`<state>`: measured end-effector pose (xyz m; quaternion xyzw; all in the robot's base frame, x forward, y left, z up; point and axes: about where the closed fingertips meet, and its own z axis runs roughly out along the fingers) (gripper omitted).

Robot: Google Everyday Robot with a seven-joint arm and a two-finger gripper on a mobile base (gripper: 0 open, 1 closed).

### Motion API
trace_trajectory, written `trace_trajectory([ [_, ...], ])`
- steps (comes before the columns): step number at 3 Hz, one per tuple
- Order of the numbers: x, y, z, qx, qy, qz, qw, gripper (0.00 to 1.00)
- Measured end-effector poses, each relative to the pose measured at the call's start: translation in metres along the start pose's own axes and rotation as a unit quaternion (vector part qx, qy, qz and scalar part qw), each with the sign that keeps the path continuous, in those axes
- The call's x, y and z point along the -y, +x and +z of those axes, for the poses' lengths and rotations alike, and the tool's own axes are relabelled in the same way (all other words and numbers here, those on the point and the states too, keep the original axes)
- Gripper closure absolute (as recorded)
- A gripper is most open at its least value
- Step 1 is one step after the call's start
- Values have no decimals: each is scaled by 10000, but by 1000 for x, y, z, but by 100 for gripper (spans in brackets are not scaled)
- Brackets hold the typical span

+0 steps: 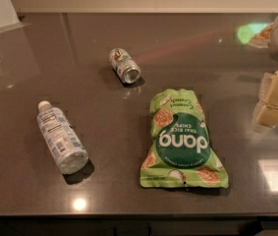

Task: Place 7up can upright

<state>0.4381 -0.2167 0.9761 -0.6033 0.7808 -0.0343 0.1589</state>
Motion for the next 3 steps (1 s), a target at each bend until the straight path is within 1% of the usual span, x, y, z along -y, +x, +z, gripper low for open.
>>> trace_trajectory([
  [1,0,0,0,0,1,0,10000,0],
  [2,7,-13,8,67,-64,-10,10000,0],
  [3,21,-35,24,188,-182,88,9996,0],
])
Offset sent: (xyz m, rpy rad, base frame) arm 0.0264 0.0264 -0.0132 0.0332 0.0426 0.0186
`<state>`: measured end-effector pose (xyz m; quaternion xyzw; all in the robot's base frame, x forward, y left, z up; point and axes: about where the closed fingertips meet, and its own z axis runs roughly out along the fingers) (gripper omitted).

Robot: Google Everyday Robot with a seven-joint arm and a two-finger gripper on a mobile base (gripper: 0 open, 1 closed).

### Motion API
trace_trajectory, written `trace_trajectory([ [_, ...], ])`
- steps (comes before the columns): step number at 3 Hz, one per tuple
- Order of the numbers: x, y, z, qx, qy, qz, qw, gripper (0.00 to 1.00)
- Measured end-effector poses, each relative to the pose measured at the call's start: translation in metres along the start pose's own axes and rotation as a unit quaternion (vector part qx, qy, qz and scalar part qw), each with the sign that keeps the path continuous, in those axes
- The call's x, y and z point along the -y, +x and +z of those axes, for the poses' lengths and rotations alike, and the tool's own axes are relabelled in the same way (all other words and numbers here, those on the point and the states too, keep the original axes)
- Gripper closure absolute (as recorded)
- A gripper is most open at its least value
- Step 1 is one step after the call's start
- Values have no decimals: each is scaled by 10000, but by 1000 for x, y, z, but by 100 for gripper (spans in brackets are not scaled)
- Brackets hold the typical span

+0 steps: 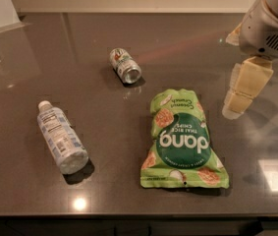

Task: Place 7up can upright

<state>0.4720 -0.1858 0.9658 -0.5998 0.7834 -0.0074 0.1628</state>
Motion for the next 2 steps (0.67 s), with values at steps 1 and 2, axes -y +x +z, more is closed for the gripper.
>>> trace_trajectory([
  [1,17,-26,16,62,-104,226,9997,0],
  [2,37,-52,33,67,-194,581,9981,0],
])
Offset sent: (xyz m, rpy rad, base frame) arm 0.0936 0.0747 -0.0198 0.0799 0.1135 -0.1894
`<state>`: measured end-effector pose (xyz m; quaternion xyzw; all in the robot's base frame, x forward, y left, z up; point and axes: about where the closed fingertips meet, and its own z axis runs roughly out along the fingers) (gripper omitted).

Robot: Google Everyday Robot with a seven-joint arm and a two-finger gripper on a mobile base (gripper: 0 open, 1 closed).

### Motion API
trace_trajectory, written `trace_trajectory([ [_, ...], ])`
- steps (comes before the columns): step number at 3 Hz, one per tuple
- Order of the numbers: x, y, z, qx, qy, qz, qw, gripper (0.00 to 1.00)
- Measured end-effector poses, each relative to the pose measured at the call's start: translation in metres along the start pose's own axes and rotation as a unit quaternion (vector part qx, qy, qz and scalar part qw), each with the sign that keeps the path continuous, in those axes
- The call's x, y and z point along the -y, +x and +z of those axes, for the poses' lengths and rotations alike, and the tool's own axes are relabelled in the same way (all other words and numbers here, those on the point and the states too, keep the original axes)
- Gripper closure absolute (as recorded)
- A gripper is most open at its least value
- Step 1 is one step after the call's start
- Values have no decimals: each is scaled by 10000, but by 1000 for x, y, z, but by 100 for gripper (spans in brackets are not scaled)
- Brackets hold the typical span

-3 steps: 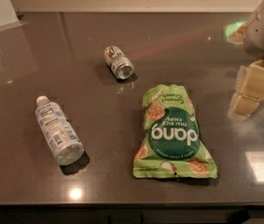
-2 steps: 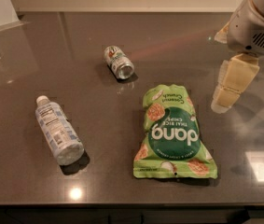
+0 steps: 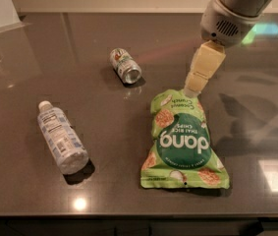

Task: Place 7up can upright

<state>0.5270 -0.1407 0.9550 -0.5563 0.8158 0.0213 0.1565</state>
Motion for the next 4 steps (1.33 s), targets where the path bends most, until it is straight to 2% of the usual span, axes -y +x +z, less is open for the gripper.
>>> trace_trajectory([
  [1,22,-24,20,-45,-36,462,9989,0],
  [2,39,-47,43,-117,-63,949,9954,0],
  [4,61,-91,87,-335,-191,1486,9881,0],
])
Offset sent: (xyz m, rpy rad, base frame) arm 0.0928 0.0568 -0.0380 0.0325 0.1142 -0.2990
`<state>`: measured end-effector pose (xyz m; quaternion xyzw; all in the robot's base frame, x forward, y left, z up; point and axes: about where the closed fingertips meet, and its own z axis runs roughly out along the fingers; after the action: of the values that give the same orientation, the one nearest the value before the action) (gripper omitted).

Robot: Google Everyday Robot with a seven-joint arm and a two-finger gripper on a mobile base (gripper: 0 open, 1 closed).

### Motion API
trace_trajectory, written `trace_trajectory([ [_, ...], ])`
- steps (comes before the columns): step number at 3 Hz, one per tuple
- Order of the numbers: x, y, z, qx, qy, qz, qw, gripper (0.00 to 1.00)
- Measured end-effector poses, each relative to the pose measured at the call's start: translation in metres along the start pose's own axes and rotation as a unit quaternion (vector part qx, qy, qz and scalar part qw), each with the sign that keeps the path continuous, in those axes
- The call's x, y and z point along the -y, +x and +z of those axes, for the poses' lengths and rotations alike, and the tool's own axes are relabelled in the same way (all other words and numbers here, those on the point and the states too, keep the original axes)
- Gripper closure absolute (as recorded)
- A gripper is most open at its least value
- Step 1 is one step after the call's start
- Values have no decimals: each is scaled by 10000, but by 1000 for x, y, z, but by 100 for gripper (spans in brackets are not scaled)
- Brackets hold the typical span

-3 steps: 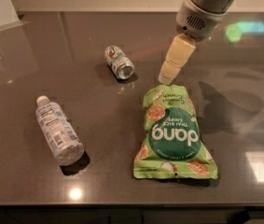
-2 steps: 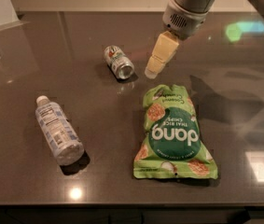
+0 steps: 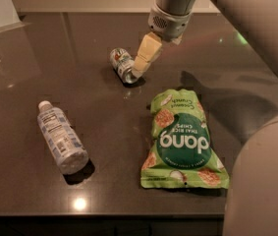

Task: Place 7up can upright

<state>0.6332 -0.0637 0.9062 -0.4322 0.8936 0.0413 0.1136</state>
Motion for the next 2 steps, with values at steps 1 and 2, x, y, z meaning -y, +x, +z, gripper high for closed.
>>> trace_trajectory([
  [1,-6,-19,14,-110,51,210,9997,0],
  [2,-11,-37,20,-189,221,481,9984,0],
])
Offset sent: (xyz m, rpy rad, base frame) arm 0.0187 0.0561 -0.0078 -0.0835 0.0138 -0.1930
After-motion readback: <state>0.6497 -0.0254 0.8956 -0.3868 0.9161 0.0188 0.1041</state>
